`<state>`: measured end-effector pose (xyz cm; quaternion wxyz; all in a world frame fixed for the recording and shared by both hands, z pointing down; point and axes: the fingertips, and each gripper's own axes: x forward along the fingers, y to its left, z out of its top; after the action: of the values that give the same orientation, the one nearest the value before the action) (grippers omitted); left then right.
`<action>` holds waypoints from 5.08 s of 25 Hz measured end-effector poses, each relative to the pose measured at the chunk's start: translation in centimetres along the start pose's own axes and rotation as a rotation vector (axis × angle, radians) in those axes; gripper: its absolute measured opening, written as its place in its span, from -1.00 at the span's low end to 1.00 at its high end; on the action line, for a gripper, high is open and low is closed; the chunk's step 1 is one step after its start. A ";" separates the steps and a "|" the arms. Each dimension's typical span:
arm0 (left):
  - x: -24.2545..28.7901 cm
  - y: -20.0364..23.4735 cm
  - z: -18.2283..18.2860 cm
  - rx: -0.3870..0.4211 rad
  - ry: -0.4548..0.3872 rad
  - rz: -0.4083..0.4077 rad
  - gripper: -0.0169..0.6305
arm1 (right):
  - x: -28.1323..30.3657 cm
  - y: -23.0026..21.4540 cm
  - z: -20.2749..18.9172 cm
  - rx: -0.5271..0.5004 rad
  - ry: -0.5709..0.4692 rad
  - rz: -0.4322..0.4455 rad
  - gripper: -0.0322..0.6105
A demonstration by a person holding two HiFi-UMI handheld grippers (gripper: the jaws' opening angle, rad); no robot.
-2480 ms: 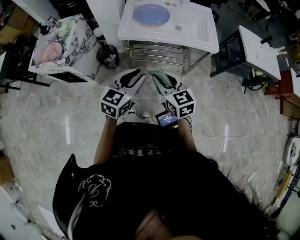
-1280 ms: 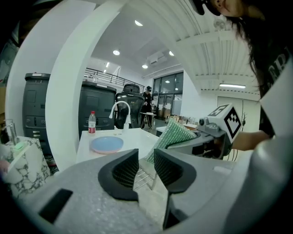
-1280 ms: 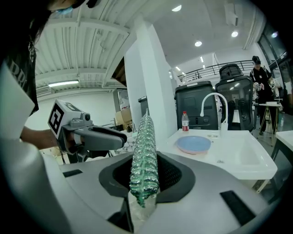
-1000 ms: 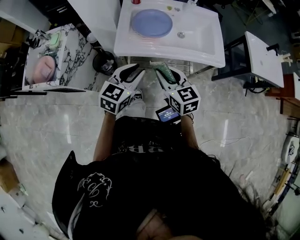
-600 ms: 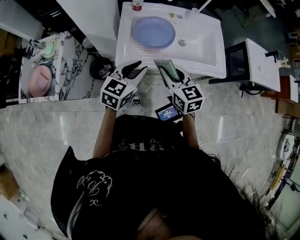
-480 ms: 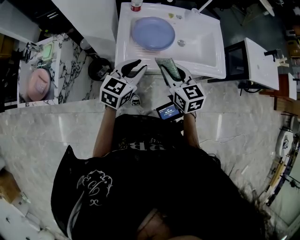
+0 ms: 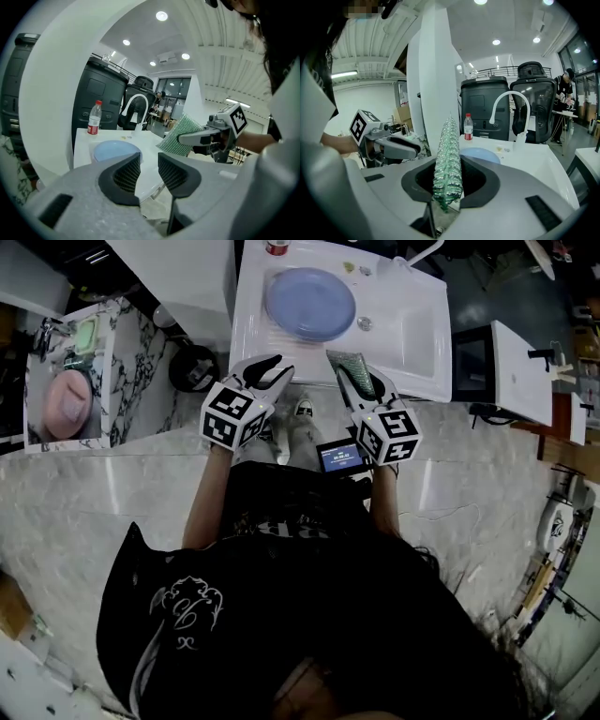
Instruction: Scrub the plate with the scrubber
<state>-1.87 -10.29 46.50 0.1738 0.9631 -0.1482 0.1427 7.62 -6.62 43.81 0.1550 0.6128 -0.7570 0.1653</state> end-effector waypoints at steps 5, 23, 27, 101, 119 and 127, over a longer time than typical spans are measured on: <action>0.6 1.7 -0.8 -0.027 0.029 0.033 -0.55 | 1.4 -2.2 -0.1 -0.001 0.009 -0.005 -0.61; 10.1 10.1 -4.4 -0.260 0.201 0.220 -0.31 | 12.8 -11.4 4.4 -0.142 0.017 0.186 -0.61; 12.4 12.0 -6.7 -0.412 0.224 0.259 -0.28 | 16.7 -12.2 4.3 -0.218 0.035 0.254 -0.61; 14.8 15.5 -9.7 -0.512 0.264 0.374 -0.29 | 31.2 -14.3 -0.6 -0.428 0.130 0.531 -0.61; 14.9 15.4 -9.8 -0.505 0.260 0.364 -0.29 | 31.3 -13.2 -3.8 -0.385 0.207 0.545 -0.61; 14.8 15.4 -9.7 -0.501 0.264 0.362 -0.29 | 27.6 -8.6 -5.4 -0.412 0.236 0.696 -0.61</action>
<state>4.38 -23.97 64.55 0.3946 0.8216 -0.3238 0.2538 10.71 -30.06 61.26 0.2946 0.2539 -0.9132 0.1219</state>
